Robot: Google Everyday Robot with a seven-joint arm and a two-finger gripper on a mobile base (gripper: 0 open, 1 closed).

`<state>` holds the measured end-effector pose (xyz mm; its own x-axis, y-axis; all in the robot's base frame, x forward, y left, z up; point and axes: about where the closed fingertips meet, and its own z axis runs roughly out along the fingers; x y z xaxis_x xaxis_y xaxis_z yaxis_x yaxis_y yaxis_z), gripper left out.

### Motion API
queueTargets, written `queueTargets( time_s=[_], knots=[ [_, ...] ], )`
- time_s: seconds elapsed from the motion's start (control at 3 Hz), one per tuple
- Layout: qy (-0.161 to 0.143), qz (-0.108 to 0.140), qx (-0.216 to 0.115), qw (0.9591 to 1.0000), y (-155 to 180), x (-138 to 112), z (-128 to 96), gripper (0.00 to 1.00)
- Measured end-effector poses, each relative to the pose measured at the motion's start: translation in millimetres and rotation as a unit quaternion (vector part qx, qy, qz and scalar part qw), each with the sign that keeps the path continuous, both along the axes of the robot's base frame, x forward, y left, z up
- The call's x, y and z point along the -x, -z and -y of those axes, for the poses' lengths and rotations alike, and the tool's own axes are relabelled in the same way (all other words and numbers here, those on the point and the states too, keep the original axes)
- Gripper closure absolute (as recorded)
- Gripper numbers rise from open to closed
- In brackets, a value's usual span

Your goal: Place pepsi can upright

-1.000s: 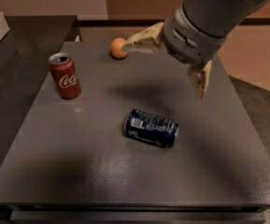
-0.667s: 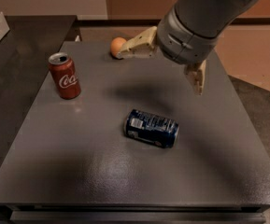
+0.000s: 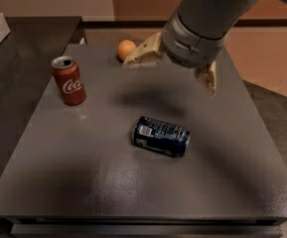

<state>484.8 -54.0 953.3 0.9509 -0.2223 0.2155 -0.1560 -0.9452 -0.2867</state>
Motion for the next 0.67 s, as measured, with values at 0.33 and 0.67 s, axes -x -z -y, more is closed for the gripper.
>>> queueTargets(
  time_s=[0.33,0.67],
  knots=[
    [-0.018,-0.005,0.003,0.9998,-1.9,0.0,-3.5,0.0],
    [-0.084,-0.015,0.023,0.9961,-4.3,7.0,-16.2,0.0]
  ],
)
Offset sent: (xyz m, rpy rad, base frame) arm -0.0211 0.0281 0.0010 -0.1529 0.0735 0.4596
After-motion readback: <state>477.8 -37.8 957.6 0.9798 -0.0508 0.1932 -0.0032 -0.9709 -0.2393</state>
